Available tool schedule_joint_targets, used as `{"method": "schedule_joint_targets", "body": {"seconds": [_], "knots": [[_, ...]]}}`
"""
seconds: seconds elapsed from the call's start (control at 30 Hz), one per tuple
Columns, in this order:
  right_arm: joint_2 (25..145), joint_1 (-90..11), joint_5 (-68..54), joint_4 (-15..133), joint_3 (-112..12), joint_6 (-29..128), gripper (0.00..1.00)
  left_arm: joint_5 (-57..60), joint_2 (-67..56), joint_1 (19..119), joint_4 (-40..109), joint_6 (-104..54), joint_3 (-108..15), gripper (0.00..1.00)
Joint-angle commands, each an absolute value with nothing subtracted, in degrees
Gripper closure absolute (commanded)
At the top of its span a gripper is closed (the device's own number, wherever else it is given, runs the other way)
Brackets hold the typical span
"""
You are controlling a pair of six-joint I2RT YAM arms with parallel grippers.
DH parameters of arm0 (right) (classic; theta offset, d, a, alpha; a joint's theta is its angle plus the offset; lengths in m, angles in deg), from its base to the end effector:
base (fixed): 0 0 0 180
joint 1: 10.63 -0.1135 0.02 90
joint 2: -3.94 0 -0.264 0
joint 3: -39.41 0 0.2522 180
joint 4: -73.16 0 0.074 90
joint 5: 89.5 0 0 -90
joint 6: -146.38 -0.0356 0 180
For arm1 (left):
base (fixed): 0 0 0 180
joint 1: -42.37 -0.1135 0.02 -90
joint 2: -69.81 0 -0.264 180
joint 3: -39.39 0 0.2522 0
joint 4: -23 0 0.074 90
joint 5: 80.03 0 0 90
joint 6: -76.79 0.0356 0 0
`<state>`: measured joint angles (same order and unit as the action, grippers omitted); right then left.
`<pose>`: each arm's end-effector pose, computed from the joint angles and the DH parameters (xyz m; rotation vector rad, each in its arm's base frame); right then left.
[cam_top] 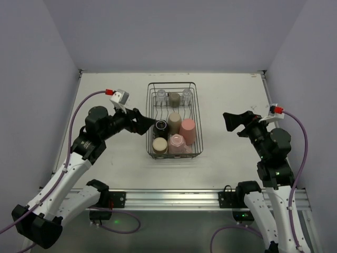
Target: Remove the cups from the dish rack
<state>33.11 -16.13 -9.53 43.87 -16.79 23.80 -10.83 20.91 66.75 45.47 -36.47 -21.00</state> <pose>0.1219 0.0180 0.3525 0.2500 1.6301 0.6517 0.1760 -0.0936 0.3422 0.2936 1.8195 -0.9129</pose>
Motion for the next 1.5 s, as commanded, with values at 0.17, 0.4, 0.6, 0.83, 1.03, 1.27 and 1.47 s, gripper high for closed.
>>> {"method": "schedule_joint_targets", "body": {"seconds": [0.17,0.4,0.6,0.83,1.03,1.27,1.47], "knots": [[32.51,-15.91,-10.93,41.64,-18.12,25.62,0.01,-13.58,15.32,66.46,48.01,-39.57,-25.87,0.0],[34.09,-15.91,-13.56,43.4,-16.37,25.09,0.01,-3.16,11.64,72.33,49.41,-38.52,-28.76,0.0],[36.02,-15.91,-15.94,44.45,-15.31,25.09,0.01,19.01,5.93,83.24,54.51,-36.15,-32.46,0.0],[37.43,-15.99,-17.87,46.04,-14.08,25.09,0.01,24.99,-1.55,86.66,53.81,-35.18,-33.95,0.0],[37.87,-15.91,-18.31,46.57,-13.47,25.62,0.02,25.26,-6.65,87.11,52.49,-35.09,-33.61,0.0],[38.04,-15.91,-18.49,46.74,-13.2,25.71,0.02,26.22,-10.16,87.37,51.7,-35.09,-32.46,0.0],[37.69,-15.91,-18.4,46.48,-13.11,25.53,0.02,26.66,-13.24,87.46,50.21,-34.83,-32.02,0.01]]}}
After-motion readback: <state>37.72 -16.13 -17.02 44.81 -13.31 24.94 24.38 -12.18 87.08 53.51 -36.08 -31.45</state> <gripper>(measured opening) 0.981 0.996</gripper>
